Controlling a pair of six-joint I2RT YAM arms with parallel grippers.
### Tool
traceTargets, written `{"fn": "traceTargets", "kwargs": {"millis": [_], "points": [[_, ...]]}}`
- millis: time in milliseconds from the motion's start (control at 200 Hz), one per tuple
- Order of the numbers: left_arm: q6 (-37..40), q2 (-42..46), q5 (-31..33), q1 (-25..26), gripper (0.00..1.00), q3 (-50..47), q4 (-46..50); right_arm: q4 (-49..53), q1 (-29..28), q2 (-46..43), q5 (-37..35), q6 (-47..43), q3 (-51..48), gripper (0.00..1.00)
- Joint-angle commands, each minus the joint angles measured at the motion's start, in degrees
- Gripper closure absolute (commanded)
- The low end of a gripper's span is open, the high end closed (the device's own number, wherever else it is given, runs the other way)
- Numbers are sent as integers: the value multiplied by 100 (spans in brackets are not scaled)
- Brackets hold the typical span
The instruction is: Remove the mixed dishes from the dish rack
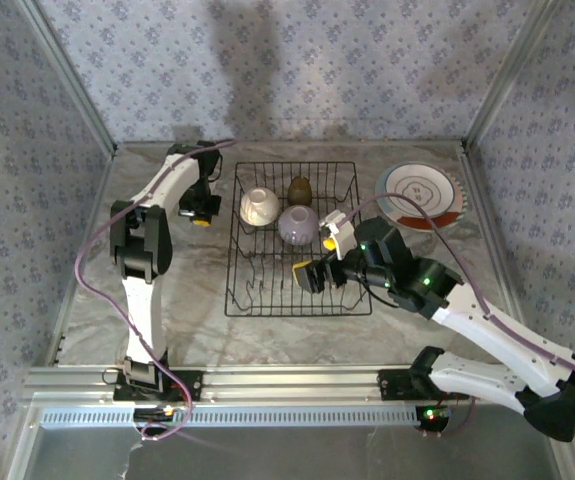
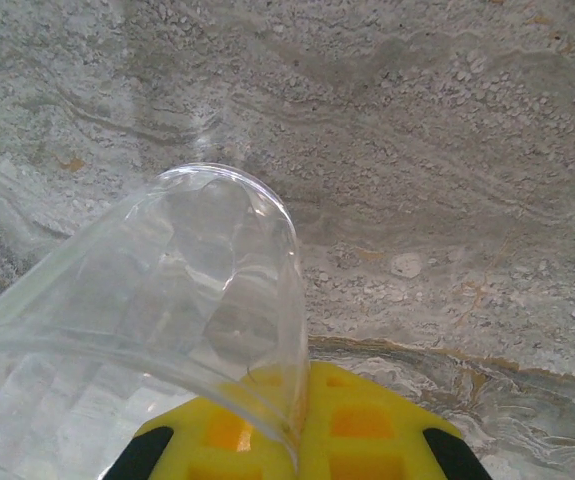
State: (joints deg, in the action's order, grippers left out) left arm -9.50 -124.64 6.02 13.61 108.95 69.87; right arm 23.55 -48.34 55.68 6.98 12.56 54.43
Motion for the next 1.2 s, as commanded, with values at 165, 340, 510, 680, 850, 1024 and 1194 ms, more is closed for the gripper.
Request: {"fn": "traceTargets", "kwargs": {"millis": [165, 340, 510, 680, 850, 1024, 1194], "points": [[102, -114, 20, -33, 92, 197, 238, -74, -80, 24, 56, -71, -84, 0], [106, -62, -83, -33, 83, 250, 220, -99, -88, 45, 82, -74, -97, 0], [101, -35, -155, -25, 76, 461, 238, -127, -128, 92, 102, -56, -109, 0], [65, 168, -159, -8, 66, 516, 194, -94, -150, 101, 20, -72, -98, 0], [71, 719, -131, 49, 53, 323, -59, -105, -150, 164, -72, -62, -82, 0], [18, 1359, -253, 77, 33, -25, -386, -105, -150, 224, -247, -34, -57, 0], [-40, 1974, -305, 138, 7, -379, -733, -56, -150, 226, -412, 1, -62, 0]]}}
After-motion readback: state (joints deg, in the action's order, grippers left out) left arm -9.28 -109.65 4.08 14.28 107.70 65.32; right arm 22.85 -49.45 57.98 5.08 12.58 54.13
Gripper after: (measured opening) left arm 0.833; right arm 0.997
